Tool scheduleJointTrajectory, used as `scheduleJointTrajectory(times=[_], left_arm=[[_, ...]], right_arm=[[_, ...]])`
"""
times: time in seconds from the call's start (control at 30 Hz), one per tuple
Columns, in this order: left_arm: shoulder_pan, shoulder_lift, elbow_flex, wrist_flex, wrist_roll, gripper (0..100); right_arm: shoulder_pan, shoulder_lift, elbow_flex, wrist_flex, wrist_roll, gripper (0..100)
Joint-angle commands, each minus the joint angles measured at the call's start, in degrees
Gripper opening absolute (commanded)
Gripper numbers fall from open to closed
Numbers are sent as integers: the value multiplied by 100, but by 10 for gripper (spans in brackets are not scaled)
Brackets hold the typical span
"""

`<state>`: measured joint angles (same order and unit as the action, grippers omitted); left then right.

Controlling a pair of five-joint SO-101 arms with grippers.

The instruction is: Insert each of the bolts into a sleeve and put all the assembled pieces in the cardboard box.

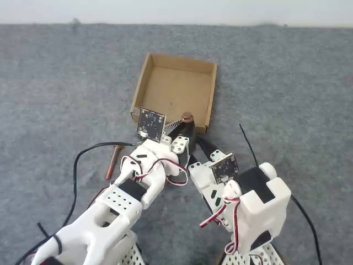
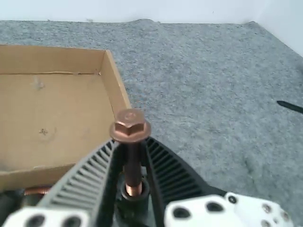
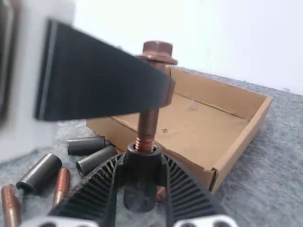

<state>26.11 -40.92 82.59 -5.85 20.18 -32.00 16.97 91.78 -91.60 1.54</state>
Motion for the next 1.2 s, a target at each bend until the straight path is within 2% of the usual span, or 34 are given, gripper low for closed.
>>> scheduleJointTrajectory(times=[0.0,0.27,0.5,1.0,1.07,1.17], left_arm=[[9,-255,92,0,-70,11],[18,-246,154,0,-70,12],[440,-246,338,9,-79,13],[431,-246,338,9,-79,15],[431,-246,338,9,-79,46],[431,-246,347,9,-53,156]], right_arm=[[207,-295,193,-180,97,6],[259,-303,193,-189,97,6],[259,-303,193,-189,97,6],[259,-268,193,-189,97,6],[259,-268,193,-189,97,6],[259,-268,193,-189,97,6]])
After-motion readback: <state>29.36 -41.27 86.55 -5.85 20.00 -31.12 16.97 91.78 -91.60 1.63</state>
